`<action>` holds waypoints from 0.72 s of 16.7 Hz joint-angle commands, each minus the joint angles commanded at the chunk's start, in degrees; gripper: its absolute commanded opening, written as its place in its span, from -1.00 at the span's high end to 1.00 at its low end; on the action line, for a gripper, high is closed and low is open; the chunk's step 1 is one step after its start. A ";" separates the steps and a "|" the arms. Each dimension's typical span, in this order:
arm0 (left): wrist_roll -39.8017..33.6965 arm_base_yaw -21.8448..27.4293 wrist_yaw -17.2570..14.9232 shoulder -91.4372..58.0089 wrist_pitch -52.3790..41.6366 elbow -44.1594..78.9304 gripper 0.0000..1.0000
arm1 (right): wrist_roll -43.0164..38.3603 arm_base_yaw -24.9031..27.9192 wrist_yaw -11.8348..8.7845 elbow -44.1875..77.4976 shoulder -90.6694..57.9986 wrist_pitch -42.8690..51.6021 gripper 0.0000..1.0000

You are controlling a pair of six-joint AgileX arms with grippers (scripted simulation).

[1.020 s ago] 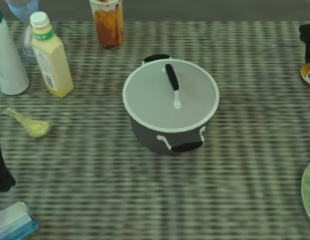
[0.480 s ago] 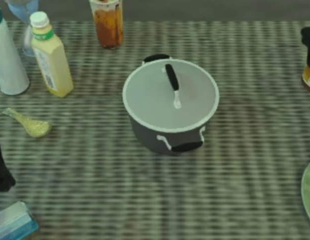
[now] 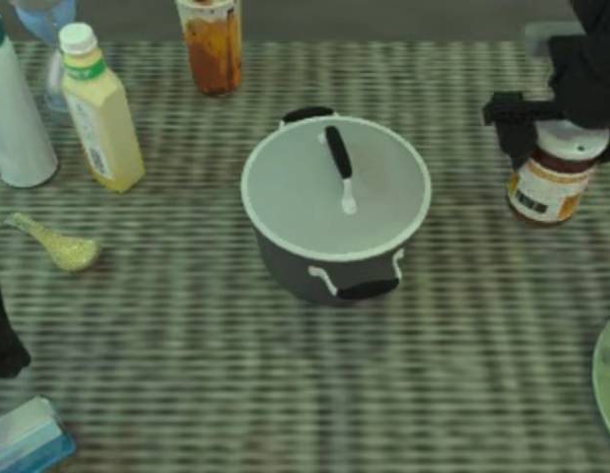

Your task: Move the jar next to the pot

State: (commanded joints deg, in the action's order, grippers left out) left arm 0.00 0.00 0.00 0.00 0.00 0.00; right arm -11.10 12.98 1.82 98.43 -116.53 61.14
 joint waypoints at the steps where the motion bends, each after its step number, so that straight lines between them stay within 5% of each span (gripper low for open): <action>1: 0.00 0.00 0.00 0.00 0.00 0.00 -1.00 | -2.50 1.53 0.53 -1.27 0.18 -1.06 1.00; 12: 0.00 0.00 0.00 0.00 0.00 0.00 -1.00 | -6.49 4.14 1.39 -6.11 -0.71 -6.88 1.00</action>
State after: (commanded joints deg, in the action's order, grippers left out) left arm 0.00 0.00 0.00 0.00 0.00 0.00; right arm -17.59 17.12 3.21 92.32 -117.24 54.26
